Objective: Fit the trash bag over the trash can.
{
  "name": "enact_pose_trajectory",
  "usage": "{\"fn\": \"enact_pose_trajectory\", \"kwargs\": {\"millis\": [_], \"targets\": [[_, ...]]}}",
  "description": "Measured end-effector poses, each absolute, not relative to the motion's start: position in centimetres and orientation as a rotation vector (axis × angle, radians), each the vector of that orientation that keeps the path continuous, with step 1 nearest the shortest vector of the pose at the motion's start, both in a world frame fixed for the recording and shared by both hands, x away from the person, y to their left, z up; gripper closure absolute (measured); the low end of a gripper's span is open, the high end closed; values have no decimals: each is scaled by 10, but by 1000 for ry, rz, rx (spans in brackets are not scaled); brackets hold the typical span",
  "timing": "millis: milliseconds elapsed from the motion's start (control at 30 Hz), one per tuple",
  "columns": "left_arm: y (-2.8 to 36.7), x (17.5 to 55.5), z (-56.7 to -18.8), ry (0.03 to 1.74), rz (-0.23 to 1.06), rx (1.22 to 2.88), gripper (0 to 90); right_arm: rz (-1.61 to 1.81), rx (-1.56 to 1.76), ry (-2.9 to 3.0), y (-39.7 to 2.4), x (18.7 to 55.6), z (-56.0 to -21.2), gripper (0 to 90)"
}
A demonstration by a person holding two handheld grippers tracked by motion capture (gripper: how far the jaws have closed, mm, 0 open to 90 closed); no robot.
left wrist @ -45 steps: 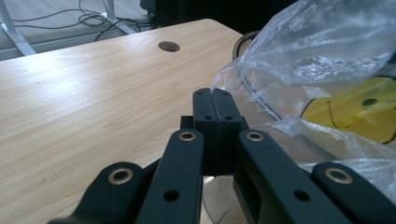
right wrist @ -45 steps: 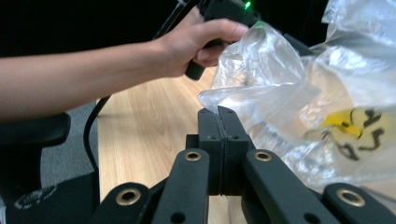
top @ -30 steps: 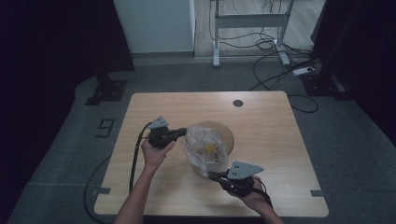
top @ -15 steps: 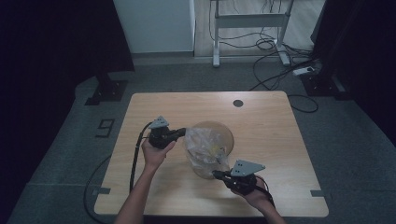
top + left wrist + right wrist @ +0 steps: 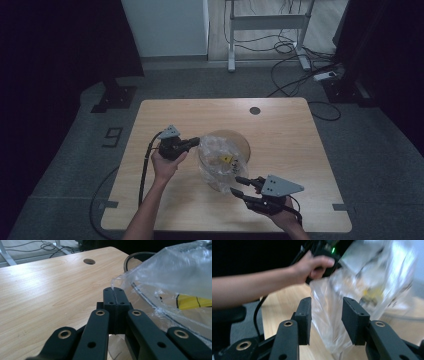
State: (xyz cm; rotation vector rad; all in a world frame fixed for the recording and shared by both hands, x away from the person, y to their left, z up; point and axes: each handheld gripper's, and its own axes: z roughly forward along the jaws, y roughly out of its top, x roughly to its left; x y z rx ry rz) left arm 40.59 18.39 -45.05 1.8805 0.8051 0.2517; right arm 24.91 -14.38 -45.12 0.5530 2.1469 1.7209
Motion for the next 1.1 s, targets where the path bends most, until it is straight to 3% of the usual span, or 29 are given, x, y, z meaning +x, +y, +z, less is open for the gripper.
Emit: {"fn": "enact_pose_trajectory", "kwargs": {"millis": [233, 567, 700, 867, 1100], "targets": [[185, 405, -449, 800, 259, 1871, 899, 1671, 563, 1967, -155, 248, -420, 582], [185, 402, -448, 768, 288, 1851, 899, 1559, 610, 1979, -155, 292, -394, 569], [184, 402, -449, 758, 290, 1845, 900, 1509, 607, 2020, -150, 305, -392, 648], [183, 402, -449, 751, 294, 1842, 900, 1439, 637, 2048, -147, 317, -393, 870], [183, 402, -449, 752, 299, 1836, 900, 1411, 771, 1998, -155, 338, -400, 895]]}}
